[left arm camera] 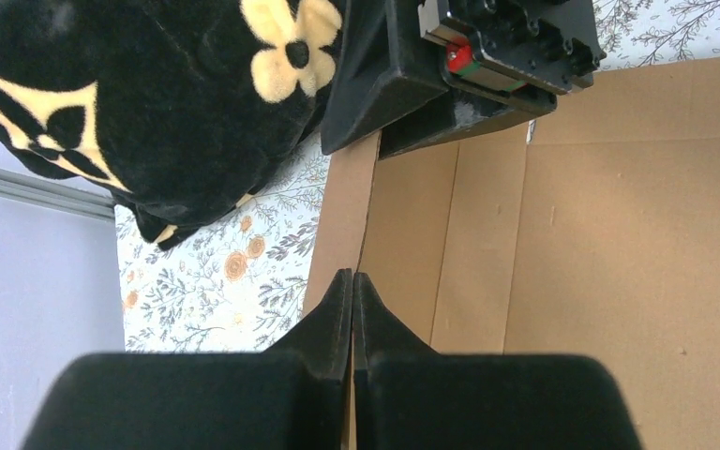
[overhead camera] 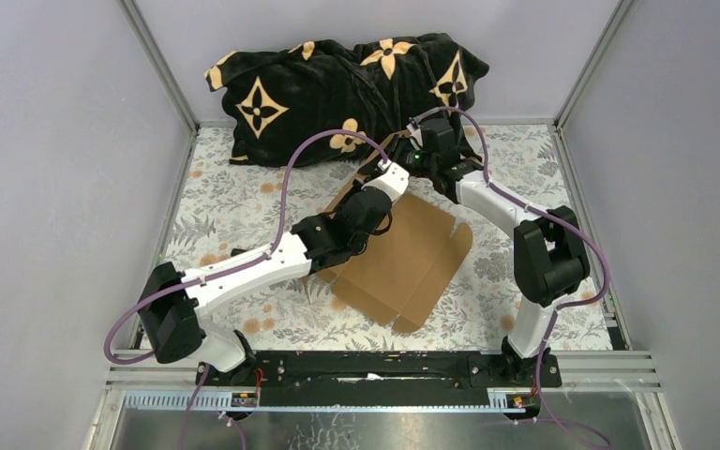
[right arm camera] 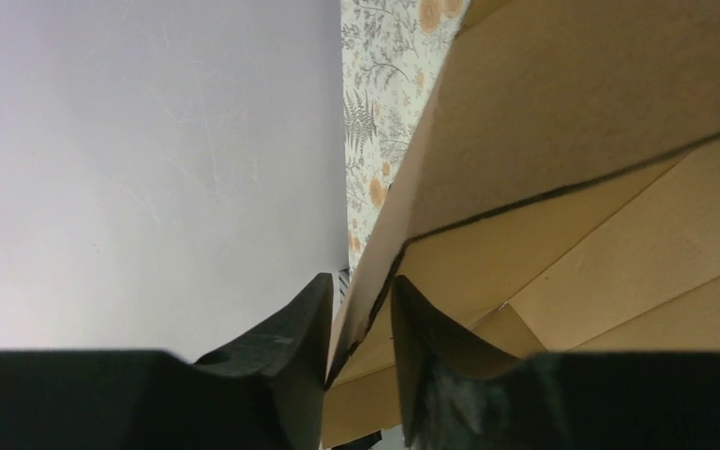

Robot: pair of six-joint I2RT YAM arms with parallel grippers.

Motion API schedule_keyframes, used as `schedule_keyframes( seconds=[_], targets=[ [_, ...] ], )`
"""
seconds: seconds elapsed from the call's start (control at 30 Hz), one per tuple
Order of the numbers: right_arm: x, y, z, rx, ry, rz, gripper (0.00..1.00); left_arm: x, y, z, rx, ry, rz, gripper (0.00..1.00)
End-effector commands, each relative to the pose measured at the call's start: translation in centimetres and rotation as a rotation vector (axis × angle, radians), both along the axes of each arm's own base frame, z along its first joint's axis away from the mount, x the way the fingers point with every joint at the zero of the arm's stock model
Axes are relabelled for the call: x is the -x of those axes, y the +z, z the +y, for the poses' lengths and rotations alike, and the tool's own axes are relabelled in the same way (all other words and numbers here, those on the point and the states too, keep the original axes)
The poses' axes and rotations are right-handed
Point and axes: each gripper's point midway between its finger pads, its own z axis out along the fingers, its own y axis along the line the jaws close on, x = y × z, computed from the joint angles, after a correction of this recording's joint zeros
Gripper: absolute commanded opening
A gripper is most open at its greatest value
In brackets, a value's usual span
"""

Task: Fold the paper box

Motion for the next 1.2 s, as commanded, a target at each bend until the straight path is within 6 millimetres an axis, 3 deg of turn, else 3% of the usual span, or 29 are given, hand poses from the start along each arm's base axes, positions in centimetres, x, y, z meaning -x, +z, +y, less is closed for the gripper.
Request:
schedule_keyframes(
  seconds=[0.0,0.1,0.27,0.47,0.57,0.67,0.9,1.17],
  targets=[
    [-0.6,1.5,0.7,-0.013,0.0,-0.054,0.31,0.0,1.2,-0.4,0.079,0.009,-0.043,0.0],
    [-0.6,1.4,0.8,-0.004,0.003,-0.057,0.22,0.1,1.2,-0.5,0.094,0.005,-0.038,0.09],
    [-0.5,1.3,0.9,0.003,0.005,-0.059,0.1,0.2,2.2,-0.3,0.16,0.008,-0.032,0.38],
    [-0.2,1.0,1.0,0.001,0.006,-0.055,0.05,0.2,3.4,-0.3,0.262,-0.007,-0.005,0.58],
    [-0.1,1.0,1.0,-0.004,0.004,-0.056,0.05,-0.8,3.5,0.6,0.345,0.013,0.04,0.74],
    [-0.1,1.0,1.0,-0.007,0.005,-0.056,0.05,-1.9,3.1,1.8,0.355,0.048,0.071,0.78],
    [0.0,0.6,1.0,-0.015,0.005,-0.05,0.05,-2.8,1.7,2.5,0.384,0.071,0.129,0.79],
    [-0.1,0.3,1.1,-0.018,0.0,-0.04,0.05,-2.1,2.1,2.3,0.369,0.043,0.121,0.69]
  ],
)
